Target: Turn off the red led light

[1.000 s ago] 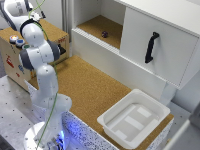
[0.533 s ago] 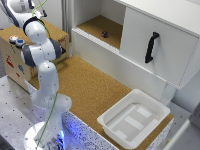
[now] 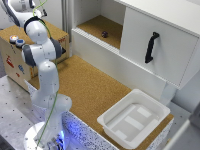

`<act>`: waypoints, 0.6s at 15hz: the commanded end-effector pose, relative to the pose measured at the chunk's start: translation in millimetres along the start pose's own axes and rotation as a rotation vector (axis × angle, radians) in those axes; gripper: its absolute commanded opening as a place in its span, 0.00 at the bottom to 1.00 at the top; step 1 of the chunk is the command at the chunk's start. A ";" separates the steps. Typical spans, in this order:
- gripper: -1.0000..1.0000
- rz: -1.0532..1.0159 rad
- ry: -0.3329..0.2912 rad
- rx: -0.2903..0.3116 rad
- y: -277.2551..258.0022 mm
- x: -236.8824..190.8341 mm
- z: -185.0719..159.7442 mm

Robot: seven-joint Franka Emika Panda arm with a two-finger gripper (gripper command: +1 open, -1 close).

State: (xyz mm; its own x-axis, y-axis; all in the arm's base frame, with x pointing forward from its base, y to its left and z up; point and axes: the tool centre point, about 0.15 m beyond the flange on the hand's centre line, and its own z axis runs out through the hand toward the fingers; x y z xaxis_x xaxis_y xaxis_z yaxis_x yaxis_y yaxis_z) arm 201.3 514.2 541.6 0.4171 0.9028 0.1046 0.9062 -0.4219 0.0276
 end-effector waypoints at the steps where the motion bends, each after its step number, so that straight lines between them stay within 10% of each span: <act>1: 1.00 0.030 0.014 0.048 -41.8 13.5 19.9; 7: 1.00 -0.037 0.030 -0.012 -86.6 54.9 30.8; 8: 0.00 -0.051 0.031 -0.015 -90.3 58.4 30.4; 9: 0.00 -0.071 0.030 -0.023 -94.9 61.1 30.5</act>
State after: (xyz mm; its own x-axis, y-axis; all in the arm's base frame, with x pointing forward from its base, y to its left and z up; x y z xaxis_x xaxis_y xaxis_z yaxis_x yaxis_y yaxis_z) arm 157.6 567.2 521.3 0.3762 0.9109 0.1693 0.9265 -0.3712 -0.0614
